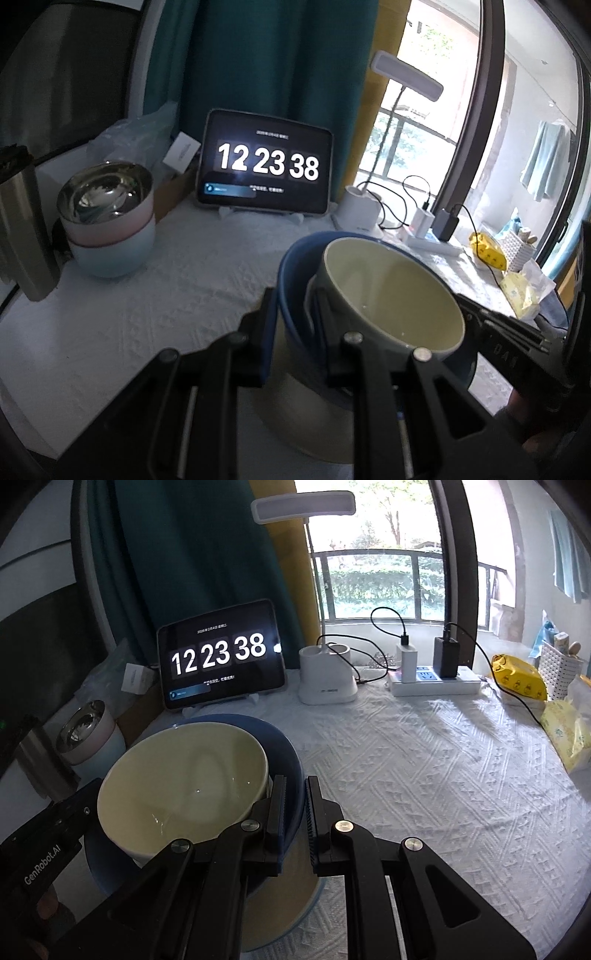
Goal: Organize plates and bowls
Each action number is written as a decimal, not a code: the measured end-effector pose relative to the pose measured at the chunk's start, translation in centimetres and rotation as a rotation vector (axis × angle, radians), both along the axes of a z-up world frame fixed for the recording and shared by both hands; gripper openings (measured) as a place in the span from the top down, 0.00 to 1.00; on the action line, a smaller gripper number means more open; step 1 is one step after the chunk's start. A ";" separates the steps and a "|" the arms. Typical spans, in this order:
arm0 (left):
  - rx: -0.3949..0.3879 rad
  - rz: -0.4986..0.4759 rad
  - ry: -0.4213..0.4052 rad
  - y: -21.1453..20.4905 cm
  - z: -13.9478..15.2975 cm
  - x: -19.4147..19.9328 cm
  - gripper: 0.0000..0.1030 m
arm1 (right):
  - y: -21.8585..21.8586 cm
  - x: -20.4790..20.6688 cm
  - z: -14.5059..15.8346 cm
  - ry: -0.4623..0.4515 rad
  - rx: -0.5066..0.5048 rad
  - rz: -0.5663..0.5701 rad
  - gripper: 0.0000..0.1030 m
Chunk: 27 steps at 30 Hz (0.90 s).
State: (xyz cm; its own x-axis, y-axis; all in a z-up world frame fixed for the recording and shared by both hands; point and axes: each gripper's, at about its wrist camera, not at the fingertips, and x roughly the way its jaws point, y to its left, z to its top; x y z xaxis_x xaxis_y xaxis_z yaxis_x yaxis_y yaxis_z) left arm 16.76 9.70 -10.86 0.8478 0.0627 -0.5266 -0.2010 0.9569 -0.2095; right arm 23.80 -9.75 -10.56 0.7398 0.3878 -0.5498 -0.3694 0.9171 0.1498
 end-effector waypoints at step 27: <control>0.070 -0.029 -0.007 -1.2 -0.2 0.5 0.79 | -0.9 0.0 -0.7 0.013 0.008 -0.016 0.86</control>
State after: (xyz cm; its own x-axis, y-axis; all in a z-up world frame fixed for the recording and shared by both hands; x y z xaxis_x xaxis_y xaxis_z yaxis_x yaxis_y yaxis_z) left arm 17.22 8.45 -11.02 0.8535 0.0750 -0.5156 -0.1721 0.9746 -0.1430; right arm 23.85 -10.69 -11.22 0.7386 0.3807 -0.5564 -0.3530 0.9215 0.1619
